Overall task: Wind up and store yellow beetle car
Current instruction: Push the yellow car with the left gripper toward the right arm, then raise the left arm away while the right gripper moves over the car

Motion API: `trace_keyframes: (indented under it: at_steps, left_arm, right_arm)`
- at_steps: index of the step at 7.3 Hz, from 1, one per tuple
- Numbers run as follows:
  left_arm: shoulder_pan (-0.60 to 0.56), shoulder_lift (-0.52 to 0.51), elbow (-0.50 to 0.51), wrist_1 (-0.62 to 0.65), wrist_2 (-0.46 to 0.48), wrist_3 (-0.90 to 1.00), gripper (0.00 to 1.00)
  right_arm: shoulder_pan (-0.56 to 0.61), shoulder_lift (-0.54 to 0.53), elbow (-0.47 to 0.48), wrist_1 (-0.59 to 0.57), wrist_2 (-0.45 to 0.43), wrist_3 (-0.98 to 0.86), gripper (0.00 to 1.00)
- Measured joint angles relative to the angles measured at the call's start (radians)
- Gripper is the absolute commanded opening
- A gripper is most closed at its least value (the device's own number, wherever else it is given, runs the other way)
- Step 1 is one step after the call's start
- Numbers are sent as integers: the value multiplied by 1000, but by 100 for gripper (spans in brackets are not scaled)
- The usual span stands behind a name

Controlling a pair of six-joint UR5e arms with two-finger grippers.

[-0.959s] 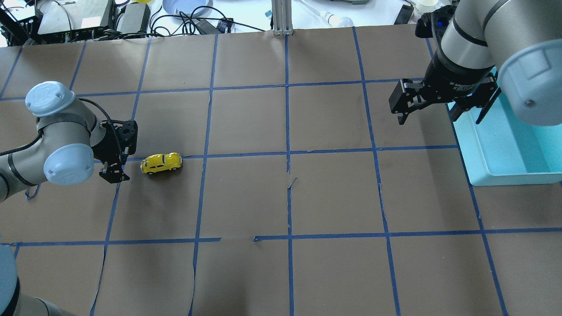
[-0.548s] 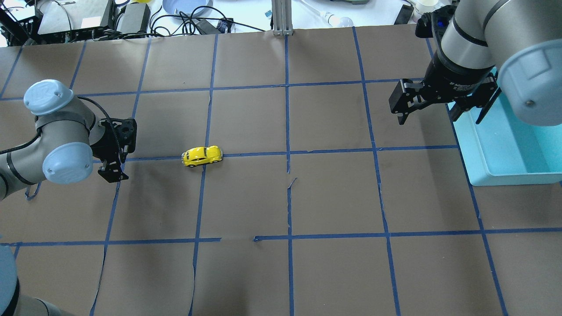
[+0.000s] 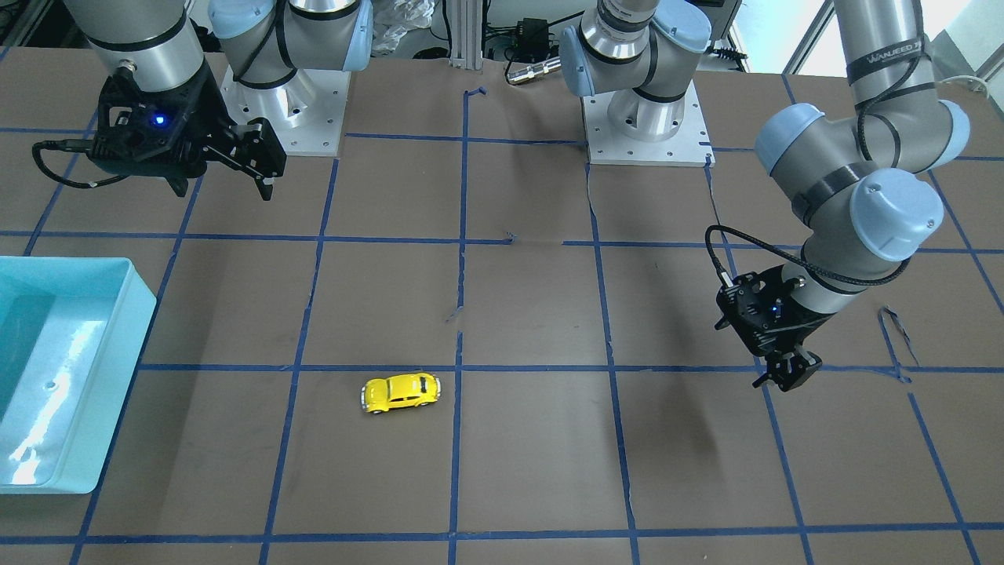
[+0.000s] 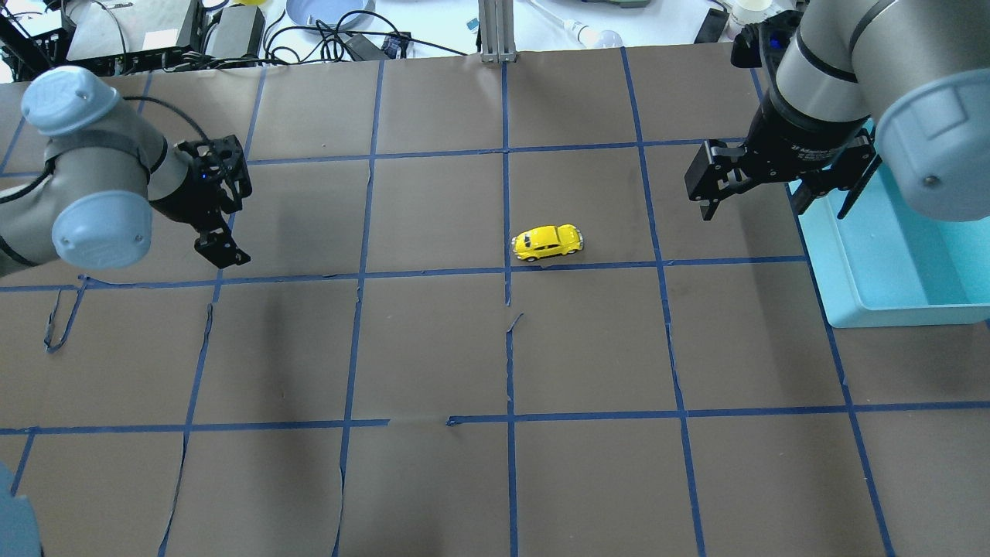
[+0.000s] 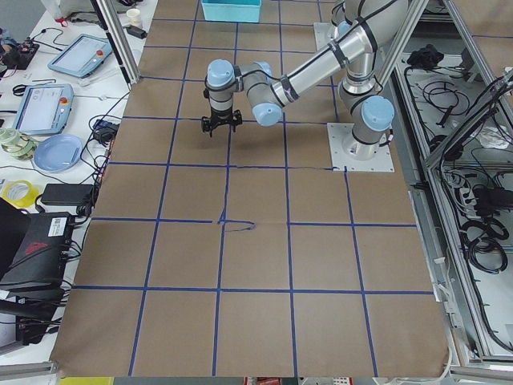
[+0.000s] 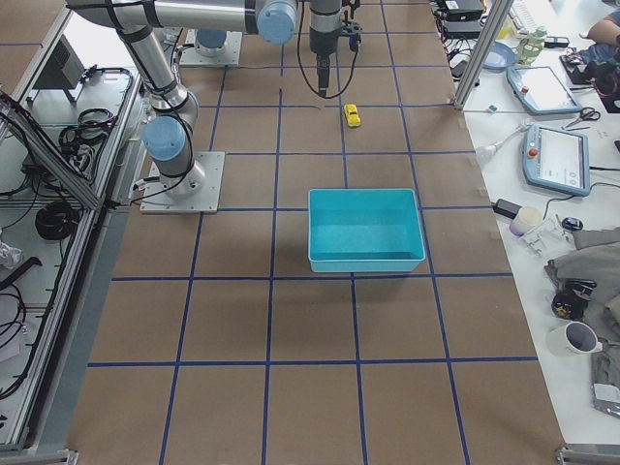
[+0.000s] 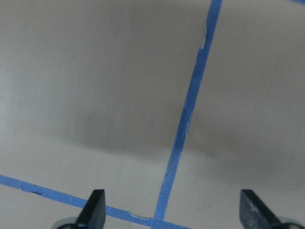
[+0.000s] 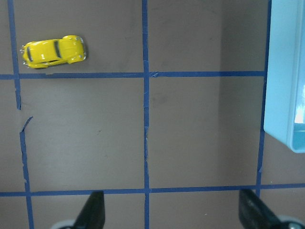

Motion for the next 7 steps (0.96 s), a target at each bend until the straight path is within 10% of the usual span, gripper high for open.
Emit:
trace_keyframes:
  at_steps: [3,7]
  left_arm:
    - [-160,20,291,-341,-8,-465,100]
    - [-245,119,353,-428,-3,-1074,100]
  right_arm:
    - [-5,16,1,4,2,-11,100]
    - [-8,92,0,-91,11,-437,100]
